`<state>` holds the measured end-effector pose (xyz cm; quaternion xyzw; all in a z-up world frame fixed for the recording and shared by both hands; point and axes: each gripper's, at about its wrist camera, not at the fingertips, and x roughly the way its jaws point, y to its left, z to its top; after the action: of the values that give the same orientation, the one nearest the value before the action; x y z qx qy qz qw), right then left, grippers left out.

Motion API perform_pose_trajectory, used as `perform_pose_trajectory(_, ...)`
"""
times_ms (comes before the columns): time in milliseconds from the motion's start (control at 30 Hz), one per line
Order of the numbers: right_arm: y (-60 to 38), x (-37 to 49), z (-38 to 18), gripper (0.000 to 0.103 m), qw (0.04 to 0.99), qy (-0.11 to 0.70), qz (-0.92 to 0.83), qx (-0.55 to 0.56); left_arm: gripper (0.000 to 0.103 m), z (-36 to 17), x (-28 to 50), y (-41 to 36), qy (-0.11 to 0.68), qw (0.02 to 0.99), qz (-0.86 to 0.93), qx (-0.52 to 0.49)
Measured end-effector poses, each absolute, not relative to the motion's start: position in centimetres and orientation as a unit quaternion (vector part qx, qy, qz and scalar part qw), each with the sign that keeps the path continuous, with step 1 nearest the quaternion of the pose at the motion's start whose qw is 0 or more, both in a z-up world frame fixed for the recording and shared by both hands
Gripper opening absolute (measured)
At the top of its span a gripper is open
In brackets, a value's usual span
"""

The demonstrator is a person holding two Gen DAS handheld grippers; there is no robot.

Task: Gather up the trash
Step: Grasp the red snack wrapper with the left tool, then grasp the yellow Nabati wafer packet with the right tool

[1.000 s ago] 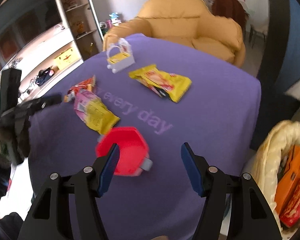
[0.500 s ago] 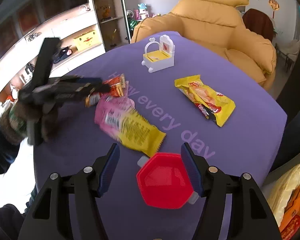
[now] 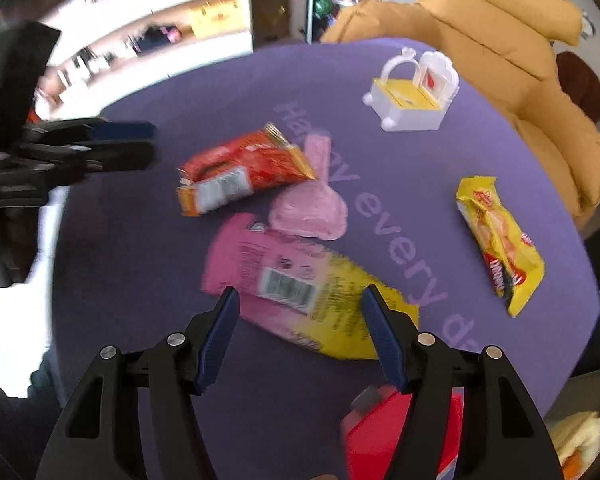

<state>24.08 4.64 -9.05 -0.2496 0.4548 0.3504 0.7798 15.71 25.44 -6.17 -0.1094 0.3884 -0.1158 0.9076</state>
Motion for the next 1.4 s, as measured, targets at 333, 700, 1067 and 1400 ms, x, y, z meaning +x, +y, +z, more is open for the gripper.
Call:
perform_pose_trajectory(333,1.0,27.3,-8.7,0.06,0.793,0.497,0.295,-0.194,0.056,-6.1,19.1,21.5,0.394,0.91,-0.122,-0.047)
perform_pose_trajectory(700,-2.3,25.7,-5.9,0.06,0.827,0.423,0.312,-0.199,0.054,-8.3,22.6,21.3,0.432,0.898,-0.054,-0.062)
perform_pose_trajectory(1067,-5.0,34.0,-6.5,0.06,0.862,0.366,0.278,-0.214,0.039,-6.3,20.2,21.3,0.397,0.908,-0.079,-0.111)
perform_pose_trajectory(1400,-6.5,41.5,-9.2,0.06,0.823,0.461,0.329,-0.046,0.039,-3.6,21.0,19.6,0.37,0.914,-0.107,-0.13)
